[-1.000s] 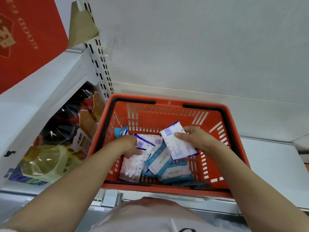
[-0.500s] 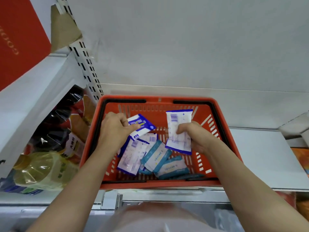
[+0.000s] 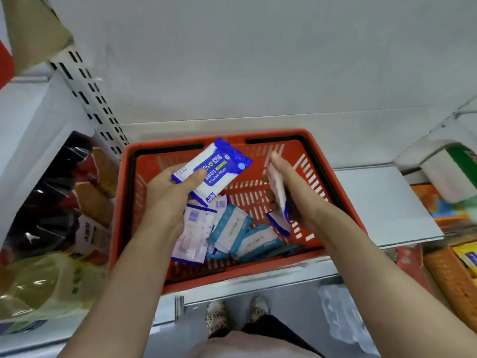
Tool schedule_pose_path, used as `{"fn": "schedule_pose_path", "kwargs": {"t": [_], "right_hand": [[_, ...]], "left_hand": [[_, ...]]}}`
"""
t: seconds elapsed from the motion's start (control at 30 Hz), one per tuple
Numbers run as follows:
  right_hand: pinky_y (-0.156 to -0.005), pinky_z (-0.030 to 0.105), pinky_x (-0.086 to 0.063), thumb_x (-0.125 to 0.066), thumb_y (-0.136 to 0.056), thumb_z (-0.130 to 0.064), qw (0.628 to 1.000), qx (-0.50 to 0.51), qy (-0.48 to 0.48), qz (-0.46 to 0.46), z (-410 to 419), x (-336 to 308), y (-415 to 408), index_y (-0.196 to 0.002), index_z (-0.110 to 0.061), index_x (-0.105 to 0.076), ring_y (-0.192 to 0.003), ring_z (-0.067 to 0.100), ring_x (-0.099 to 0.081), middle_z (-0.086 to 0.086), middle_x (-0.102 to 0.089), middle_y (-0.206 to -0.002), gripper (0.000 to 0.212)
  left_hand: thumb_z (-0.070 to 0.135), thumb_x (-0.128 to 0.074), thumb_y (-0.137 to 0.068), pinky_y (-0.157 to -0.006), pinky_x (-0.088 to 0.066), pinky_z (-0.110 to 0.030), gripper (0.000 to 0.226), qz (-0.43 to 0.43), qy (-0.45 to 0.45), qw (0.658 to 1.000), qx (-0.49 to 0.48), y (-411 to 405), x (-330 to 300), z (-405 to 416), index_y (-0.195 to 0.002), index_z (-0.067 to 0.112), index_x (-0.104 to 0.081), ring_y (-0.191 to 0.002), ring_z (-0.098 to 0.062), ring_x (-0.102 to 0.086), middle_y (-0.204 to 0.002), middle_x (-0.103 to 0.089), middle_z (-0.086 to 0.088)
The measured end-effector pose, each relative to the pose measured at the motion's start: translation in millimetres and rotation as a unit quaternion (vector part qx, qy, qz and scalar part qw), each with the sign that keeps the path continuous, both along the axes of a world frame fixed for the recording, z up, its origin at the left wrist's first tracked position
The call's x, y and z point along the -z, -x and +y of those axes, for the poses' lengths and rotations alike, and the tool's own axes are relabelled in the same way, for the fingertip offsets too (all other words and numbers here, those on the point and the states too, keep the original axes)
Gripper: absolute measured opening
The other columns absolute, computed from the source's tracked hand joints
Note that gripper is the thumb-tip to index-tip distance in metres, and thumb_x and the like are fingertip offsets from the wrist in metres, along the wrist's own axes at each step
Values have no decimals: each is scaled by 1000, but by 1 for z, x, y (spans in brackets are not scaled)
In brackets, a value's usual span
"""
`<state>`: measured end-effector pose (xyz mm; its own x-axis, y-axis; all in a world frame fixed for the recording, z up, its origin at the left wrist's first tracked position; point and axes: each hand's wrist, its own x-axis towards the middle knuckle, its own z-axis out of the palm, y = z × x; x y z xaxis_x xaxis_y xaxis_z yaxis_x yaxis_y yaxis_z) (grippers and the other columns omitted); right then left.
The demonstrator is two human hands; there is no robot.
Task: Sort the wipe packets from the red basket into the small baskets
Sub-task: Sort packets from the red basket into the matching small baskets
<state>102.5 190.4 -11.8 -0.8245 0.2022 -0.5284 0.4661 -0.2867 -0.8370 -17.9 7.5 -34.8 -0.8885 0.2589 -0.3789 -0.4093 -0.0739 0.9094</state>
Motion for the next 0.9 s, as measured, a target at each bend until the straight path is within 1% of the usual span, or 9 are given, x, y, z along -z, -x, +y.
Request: {"fn": "schedule_pose_path", "kwargs": {"t": [0.1,0.17,0.23,0.33,0.5,0.63,0.73,0.8,0.9], "right_hand": [[-75,31,-59,-50,-90,-63,999,47,7,8,1,-14,-21,-98,-19,-74,-82,20,-72,6,-75,-95,51],[-81,37,-60,-60,-89,-55,996,71,-44,29,1,-24,-37,-101,-14,-73,-86,25,-74,7,-76,-96,45],[-89,45,-58,-73,-84,-44,984,125,-119,51,4,-28,-55,-104,-8,-72,-93,29,-73,10,-76,-97,41],[-72,37,-62,-76,-84,-32,963,196,-166,75,19,-30,-95,-104,-11,-69,-84,24,-75,6,-77,-93,29],[-68,32,-60,-67,-92,-25,951,272,-113,97,58,-33,-208,-112,-12,-63,-85,21,-74,7,-76,-97,24],[-76,40,-59,-70,-90,-18,933,331,-98,99,90,-23,-333,-114,-5,-65,-86,26,-73,14,-75,-100,28],[-73,40,-60,-72,-86,-9,921,375,-65,79,111,-9,-427,-107,-4,-68,-80,25,-72,15,-75,-96,22],[-65,34,-60,-71,-84,-1,915,397,-52,53,125,1,-484,-108,-3,-67,-76,23,-72,15,-74,-96,24],[-69,34,-60,-68,-83,4,900,433,-51,17,147,16,-553,-109,-2,-67,-79,24,-71,15,-73,-97,27]], "left_hand": [[13,-78,-79,-69,-59,-36,26,6,-19,1000,-10,-17,-3,16,-101,13,-63,-80,-22,-73,-94,-75,-9],[13,-77,-80,-65,-58,-32,28,17,-21,1000,-4,-33,-8,26,-104,12,-62,-78,-19,-73,-94,-74,-7],[11,-76,-81,-70,-59,-36,25,29,-26,999,6,-49,-13,36,-101,14,-62,-78,-19,-73,-93,-74,-6],[10,-77,-80,-76,-56,-40,23,48,-33,998,24,-78,-23,57,-97,16,-62,-82,-21,-72,-95,-74,-8],[9,-76,-81,-76,-57,-36,25,79,-56,993,70,-172,-32,107,-102,12,-62,-83,-22,-71,-100,-73,-9],[6,-74,-83,-69,-58,-30,27,60,-63,987,132,-281,-25,155,-106,9,-60,-79,-18,-71,-103,-72,-10],[6,-73,-84,-77,-58,-35,25,39,-51,979,192,-365,-13,189,-105,12,-62,-82,-20,-70,-102,-72,-10],[7,-72,-85,-74,-58,-34,25,35,-39,972,230,-417,-5,210,-107,12,-62,-79,-18,-70,-99,-73,-7],[8,-71,-86,-70,-60,-35,25,36,-16,960,277,-477,-4,239,-109,10,-62,-73,-16,-70,-97,-73,-7]]}}
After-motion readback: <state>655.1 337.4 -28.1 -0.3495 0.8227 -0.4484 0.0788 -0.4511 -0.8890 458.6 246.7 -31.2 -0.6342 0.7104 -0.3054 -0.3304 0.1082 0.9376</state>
